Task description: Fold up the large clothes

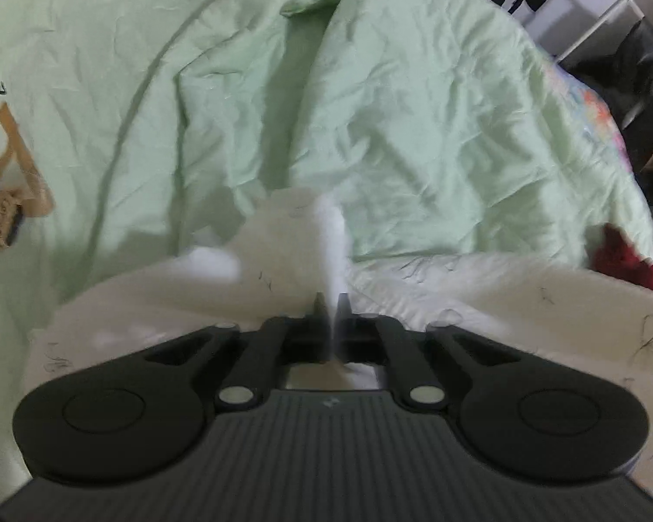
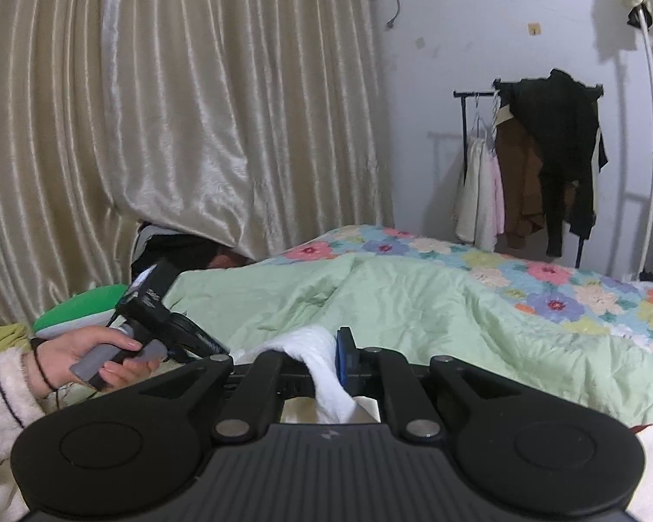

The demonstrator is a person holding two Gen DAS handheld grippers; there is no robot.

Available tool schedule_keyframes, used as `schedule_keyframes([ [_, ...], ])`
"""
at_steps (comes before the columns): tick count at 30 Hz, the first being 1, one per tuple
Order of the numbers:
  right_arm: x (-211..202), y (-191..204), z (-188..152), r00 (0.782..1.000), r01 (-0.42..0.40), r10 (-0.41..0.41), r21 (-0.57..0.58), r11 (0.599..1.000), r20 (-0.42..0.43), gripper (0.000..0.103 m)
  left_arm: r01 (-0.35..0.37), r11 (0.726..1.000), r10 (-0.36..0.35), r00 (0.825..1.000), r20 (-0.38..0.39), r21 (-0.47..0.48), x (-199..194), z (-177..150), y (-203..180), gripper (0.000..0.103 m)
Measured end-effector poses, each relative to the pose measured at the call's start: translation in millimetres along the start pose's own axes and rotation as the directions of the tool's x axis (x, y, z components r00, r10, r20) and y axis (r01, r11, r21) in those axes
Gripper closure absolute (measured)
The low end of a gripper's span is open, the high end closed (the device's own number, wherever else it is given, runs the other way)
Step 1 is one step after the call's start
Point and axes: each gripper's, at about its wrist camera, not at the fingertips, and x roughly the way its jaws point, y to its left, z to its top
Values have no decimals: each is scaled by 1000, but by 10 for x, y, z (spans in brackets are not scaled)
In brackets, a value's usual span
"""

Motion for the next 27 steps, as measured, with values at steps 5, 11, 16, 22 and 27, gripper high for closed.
schedule_keyframes([
  [5, 345, -258, -26, 996, 8, -1, 81, 997, -90, 96, -15, 1000, 14, 995, 95, 13, -213, 195, 90, 103],
  [11, 1083, -834, 471, 995, 95, -90, 140, 986, -42, 96, -148, 986, 166, 900, 404, -76, -896, 1205, 153, 103],
  [16, 1582, -1001, 706, 985, 167, -171, 190, 967, 3, 96, -249, 961, 271, 753, 600, -122, -1321, 1814, -83, 96],
  [22, 2179, -1194, 824, 963, 262, -271, 254, 931, 3, 49, -339, 927, 374, 801, 468, -161, -823, 1850, 80, 26],
  [27, 2007, -1310, 141, 969, 223, -182, 266, 938, -167, 48, -491, 871, 460, 813, 358, -4, -487, 1118, 441, 22],
])
